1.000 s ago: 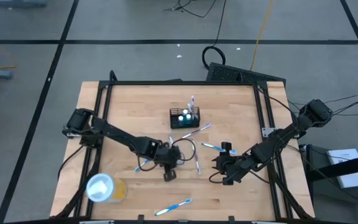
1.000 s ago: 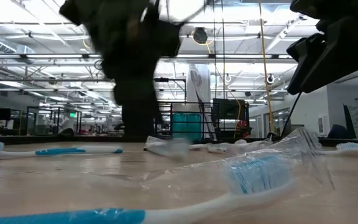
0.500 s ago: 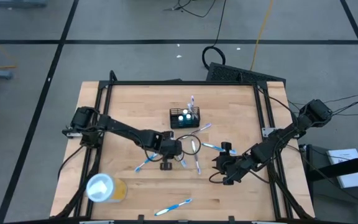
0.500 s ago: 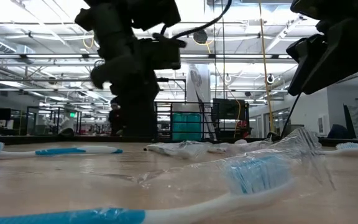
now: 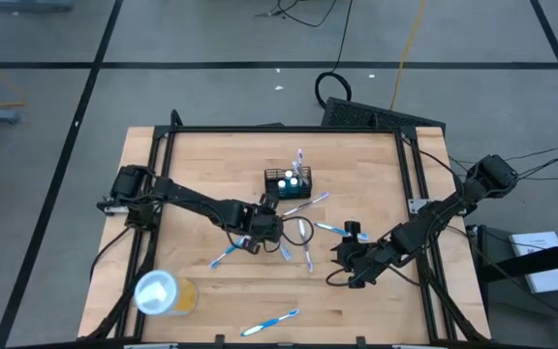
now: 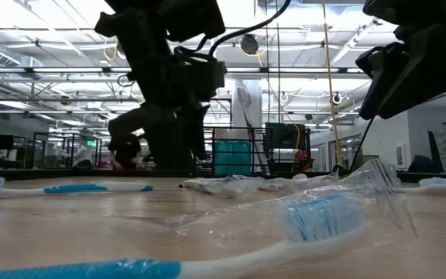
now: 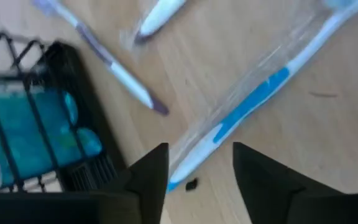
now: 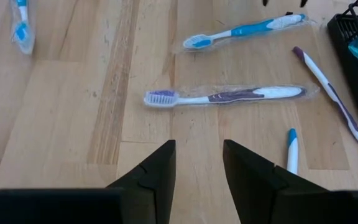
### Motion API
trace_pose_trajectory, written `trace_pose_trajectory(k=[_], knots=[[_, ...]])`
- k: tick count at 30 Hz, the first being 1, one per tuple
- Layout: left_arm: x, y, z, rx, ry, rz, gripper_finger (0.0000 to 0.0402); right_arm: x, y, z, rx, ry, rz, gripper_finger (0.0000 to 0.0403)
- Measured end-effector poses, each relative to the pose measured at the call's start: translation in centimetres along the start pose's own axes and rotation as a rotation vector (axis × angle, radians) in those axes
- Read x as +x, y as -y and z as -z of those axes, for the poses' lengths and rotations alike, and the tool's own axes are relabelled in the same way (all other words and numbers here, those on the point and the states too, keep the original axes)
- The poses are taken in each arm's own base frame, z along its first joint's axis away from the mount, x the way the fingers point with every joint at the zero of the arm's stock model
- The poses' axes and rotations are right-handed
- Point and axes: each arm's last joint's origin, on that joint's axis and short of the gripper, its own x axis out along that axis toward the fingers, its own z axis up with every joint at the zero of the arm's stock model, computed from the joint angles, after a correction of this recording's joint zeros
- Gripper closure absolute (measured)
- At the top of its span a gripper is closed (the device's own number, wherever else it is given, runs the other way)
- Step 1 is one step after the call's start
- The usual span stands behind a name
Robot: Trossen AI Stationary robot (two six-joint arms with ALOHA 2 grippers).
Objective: Pick & Place toothbrushing station
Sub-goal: Put the blue toothbrush into the black organizer
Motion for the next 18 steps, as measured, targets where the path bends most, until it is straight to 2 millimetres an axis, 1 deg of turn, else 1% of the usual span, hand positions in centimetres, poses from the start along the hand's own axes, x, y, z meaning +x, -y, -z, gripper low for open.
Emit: trace_pose_trajectory(k=[3, 7, 9, 13, 16, 18], knots=[[0.2, -0.2, 0.4, 0.009, -0.003, 0.076, 0.0204, 0.0, 0.0, 0.0, 0.000, -0.002, -0.002, 0.0275], [0.3, 0.0, 0.8, 0.054, -0.024, 0.129, 0.0219, 0.0, -0.1, 0.0, -0.004, -0.010, -0.023, 0.0275], [0.7, 0.3, 0.7, 0.101, -0.028, 0.135, 0.0232, 0.0, -0.1, 0.0, -0.004, -0.010, -0.023, 0.0275], [2.2, 0.9, 0.8, 0.193, -0.057, 0.138, 0.0253, 0.0, -0.1, 0.0, -0.004, -0.010, -0.023, 0.0275], [2.9, 0.9, 0.4, 0.216, -0.087, 0.095, 0.0258, 0.0, -0.1, 0.0, -0.002, -0.010, -0.023, 0.0275], [2.7, 0.8, -0.1, 0.226, -0.098, 0.074, 0.0255, 0.0, -0.1, 0.0, 0.000, -0.010, -0.024, 0.0275]])
